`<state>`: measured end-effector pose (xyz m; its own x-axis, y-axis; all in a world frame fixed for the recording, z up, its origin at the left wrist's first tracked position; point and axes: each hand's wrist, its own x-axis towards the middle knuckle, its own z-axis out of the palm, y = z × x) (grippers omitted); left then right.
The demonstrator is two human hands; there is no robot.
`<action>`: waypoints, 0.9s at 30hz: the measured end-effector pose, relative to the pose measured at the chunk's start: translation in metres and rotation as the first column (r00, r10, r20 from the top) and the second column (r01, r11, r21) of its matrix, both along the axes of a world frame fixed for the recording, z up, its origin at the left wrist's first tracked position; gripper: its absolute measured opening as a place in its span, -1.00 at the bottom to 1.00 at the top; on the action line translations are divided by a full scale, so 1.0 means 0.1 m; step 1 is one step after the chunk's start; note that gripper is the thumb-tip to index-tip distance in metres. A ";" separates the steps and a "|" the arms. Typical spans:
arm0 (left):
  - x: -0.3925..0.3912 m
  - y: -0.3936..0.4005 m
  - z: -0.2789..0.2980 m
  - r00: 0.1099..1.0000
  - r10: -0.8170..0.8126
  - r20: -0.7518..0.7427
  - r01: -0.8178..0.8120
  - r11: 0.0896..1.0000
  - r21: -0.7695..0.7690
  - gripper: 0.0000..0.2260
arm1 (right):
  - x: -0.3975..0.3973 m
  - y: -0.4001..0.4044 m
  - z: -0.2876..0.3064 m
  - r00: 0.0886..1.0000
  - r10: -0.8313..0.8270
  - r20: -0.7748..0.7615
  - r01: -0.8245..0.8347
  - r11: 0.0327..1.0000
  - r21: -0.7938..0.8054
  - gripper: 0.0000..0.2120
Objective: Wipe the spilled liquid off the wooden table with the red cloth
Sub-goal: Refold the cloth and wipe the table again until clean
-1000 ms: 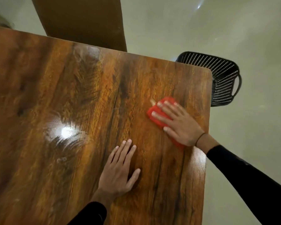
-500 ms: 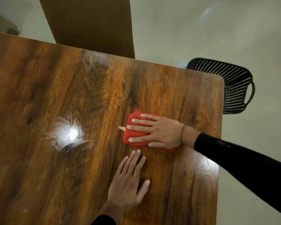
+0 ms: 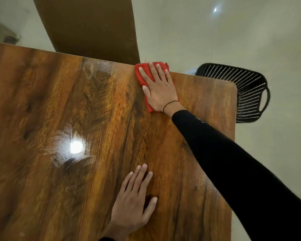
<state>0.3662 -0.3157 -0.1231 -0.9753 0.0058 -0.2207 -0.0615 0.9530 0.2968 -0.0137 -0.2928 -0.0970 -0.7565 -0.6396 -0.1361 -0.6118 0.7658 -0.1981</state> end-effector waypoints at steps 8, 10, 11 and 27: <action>0.02 0.01 -0.02 0.998 0.003 -0.063 -0.002 1.000 0.026 -0.33 | -0.08 1.07 0.00 0.887 -0.462 0.017 0.462 0.887 -0.012 -0.34; 0.03 0.02 -0.03 0.997 0.002 -0.082 0.000 1.000 0.031 -0.33 | -0.09 1.37 0.03 0.837 -0.547 0.018 0.547 0.837 0.013 -0.33; 0.03 0.02 -0.03 0.996 0.001 -0.087 0.001 1.000 0.028 -0.33 | -0.07 1.45 0.04 0.812 -0.584 0.019 0.584 0.812 0.020 -0.33; 0.01 0.02 0.01 0.991 0.001 -0.136 0.000 1.000 0.003 -0.36 | 0.85 1.66 -0.04 0.571 -0.821 -0.024 0.821 0.571 0.026 -0.31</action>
<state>0.3672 -0.3141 -0.1223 -0.9963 0.0059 -0.0861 -0.0208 0.9521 0.3052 0.0711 -0.1269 -0.1014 -0.9560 0.2606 -0.1347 0.2808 0.9457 -0.1634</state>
